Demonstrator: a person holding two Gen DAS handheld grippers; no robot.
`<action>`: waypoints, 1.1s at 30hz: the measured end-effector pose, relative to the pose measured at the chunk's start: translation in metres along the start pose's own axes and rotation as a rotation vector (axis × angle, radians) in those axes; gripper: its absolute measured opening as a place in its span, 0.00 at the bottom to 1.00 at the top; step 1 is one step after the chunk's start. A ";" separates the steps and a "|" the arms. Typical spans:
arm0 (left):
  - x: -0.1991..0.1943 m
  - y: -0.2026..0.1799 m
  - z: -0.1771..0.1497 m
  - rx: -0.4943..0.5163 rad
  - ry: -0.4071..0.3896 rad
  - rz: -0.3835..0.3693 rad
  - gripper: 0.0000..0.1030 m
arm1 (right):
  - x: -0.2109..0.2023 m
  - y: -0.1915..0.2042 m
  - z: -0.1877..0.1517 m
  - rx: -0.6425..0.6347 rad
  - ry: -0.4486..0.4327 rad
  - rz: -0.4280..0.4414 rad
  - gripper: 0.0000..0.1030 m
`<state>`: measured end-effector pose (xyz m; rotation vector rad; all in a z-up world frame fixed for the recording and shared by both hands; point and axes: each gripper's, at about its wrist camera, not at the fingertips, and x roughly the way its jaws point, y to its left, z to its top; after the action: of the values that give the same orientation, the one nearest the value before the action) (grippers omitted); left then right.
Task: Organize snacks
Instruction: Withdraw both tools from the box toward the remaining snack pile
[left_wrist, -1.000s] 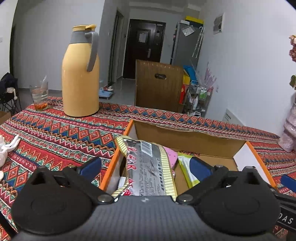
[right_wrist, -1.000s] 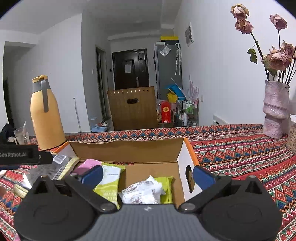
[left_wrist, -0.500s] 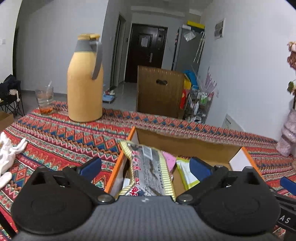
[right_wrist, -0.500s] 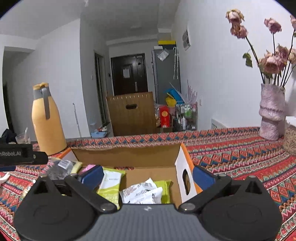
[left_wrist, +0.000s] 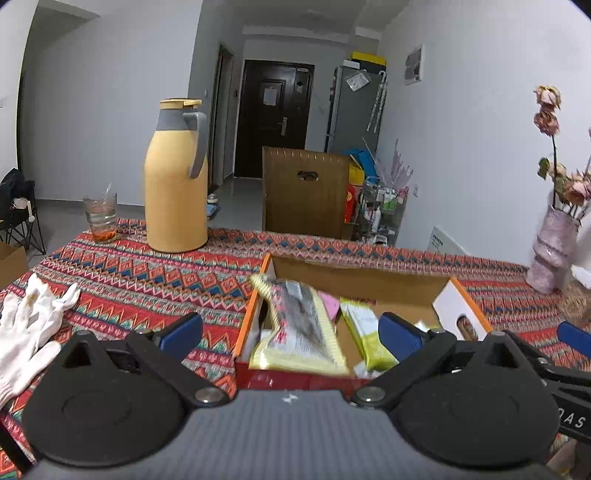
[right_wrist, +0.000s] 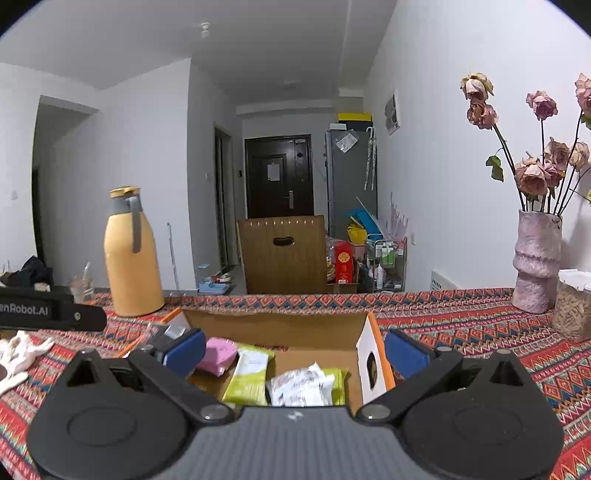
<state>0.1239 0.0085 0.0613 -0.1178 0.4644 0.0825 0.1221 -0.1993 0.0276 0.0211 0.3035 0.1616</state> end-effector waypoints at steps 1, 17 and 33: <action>-0.003 0.002 -0.004 0.004 0.006 -0.003 1.00 | -0.004 0.001 -0.003 -0.005 0.006 0.001 1.00; -0.016 0.037 -0.084 0.030 0.136 0.009 1.00 | -0.048 -0.008 -0.073 0.031 0.145 -0.021 1.00; -0.007 0.049 -0.107 -0.014 0.106 -0.014 1.00 | -0.047 -0.005 -0.098 0.029 0.215 -0.077 1.00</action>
<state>0.0655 0.0421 -0.0353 -0.1399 0.5693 0.0659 0.0490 -0.2123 -0.0522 0.0210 0.5206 0.0830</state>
